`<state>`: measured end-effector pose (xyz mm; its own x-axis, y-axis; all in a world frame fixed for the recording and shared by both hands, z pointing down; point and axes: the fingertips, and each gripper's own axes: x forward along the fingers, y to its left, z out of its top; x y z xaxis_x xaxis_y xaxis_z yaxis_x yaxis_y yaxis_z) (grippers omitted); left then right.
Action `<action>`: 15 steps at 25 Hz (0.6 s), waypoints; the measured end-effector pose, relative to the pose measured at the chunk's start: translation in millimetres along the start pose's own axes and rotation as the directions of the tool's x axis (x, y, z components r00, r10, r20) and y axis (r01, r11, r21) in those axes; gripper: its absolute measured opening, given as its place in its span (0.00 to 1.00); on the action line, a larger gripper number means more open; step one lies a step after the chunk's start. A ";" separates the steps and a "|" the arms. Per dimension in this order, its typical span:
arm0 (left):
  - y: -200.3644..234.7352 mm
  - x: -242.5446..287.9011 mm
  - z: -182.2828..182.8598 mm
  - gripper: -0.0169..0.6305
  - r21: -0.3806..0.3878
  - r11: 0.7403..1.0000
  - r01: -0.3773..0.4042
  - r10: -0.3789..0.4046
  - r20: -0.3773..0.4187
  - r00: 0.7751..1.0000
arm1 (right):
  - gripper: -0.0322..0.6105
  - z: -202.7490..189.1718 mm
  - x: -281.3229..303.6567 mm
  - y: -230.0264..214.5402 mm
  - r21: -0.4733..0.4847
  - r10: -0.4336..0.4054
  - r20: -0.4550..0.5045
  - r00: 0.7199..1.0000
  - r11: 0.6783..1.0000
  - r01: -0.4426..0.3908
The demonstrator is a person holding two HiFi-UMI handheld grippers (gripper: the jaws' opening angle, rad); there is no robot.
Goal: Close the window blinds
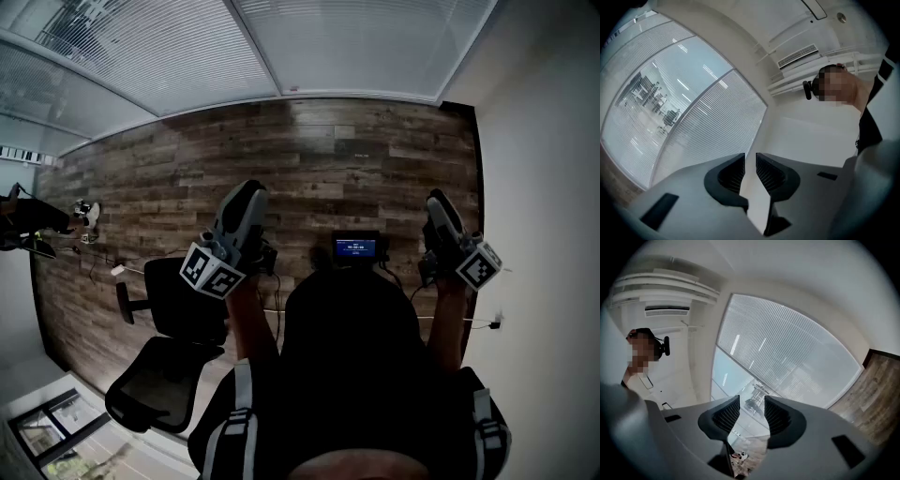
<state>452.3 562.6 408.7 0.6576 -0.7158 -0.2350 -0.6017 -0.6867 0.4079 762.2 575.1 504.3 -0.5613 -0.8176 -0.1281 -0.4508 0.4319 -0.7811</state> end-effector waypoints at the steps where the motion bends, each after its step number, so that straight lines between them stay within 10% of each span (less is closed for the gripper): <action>1: -0.3 -0.2 -0.1 0.15 0.001 1.000 0.000 0.000 -0.001 1.000 | 0.32 1.2 2.4 5.1 0.014 0.003 0.004 1.000 1.000 -0.003; 15: -11.6 8.1 -4.8 0.15 0.020 1.000 -0.008 0.008 -0.006 1.000 | 0.32 10.7 -4.6 3.9 0.049 0.010 0.012 1.000 0.999 -0.010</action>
<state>466.8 565.4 406.3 0.6555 -0.7205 -0.2262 -0.6158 -0.6834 0.3921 770.5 576.5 495.3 -0.5571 -0.8180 -0.1433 -0.4105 0.4213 -0.8087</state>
